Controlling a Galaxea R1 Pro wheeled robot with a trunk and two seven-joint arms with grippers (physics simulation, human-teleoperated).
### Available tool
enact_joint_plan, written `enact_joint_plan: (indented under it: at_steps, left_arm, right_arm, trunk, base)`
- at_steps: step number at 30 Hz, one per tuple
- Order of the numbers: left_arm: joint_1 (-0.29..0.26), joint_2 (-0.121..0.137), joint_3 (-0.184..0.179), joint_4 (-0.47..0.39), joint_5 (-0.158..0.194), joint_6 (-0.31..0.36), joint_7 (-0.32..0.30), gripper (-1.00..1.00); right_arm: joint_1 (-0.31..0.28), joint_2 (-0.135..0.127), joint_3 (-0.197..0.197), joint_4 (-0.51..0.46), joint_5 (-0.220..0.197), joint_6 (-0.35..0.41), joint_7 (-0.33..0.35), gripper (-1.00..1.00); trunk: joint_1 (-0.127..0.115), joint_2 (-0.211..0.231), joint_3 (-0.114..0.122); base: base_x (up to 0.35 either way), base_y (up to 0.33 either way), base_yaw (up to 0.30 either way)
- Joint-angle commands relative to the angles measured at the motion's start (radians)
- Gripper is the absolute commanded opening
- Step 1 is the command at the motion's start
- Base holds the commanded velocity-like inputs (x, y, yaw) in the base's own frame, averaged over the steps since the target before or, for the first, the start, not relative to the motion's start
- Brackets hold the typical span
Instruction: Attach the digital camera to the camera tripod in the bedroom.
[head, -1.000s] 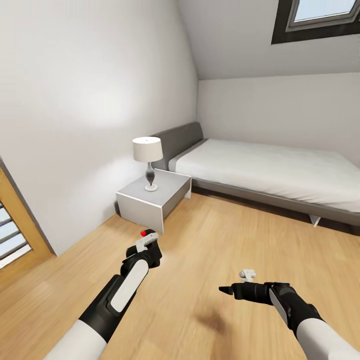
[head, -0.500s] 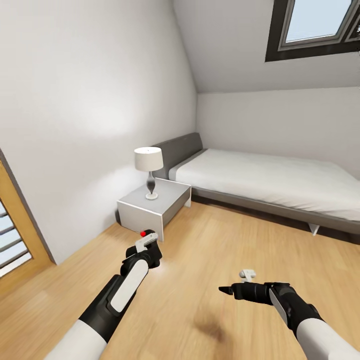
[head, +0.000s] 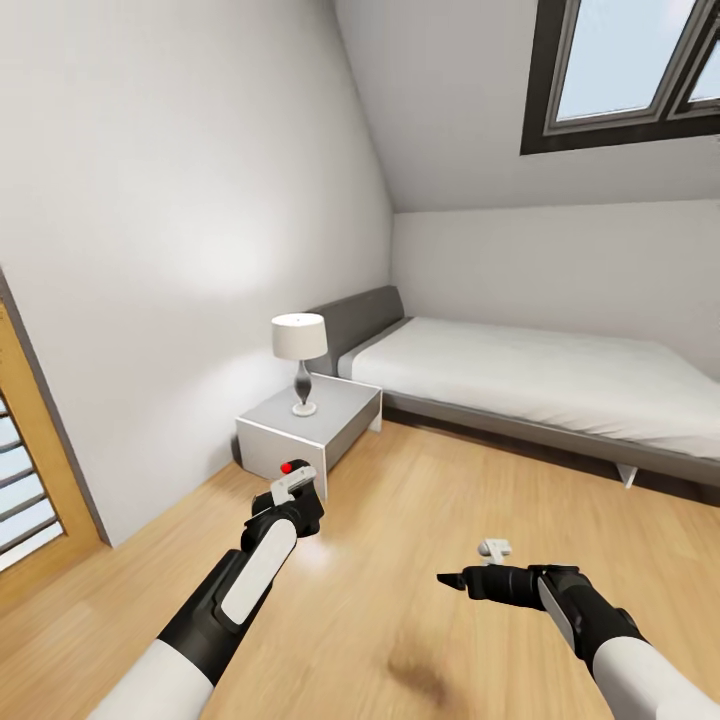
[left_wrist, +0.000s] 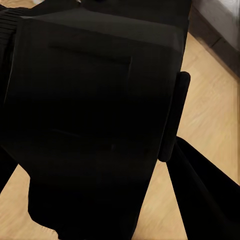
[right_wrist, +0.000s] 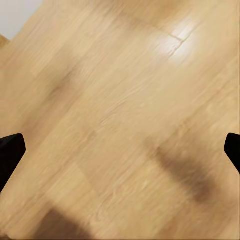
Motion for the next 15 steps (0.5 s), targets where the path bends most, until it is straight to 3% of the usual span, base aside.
enact_joint_plan:
  at_steps: [1, 15]
  left_arm:
    - [-0.001, 0.0, -0.001, -0.001, 0.005, 0.002, 0.005, -1.0]
    - [-0.001, 0.0, -0.001, 0.002, 0.006, 0.003, 0.004, -1.0]
  right_arm:
    - [0.0, 0.001, -0.007, -0.001, 0.006, 0.007, 0.007, 1.0]
    - [0.0, 0.004, -0.006, 0.001, 0.007, 0.001, 0.007, 1.0]
  trunk:
    - [-0.001, 0.0, 0.003]
    - [-0.014, 0.017, 0.056]
  base:
    - [0.0, 0.0, 0.0]
    - [0.0, 0.0, 0.0]
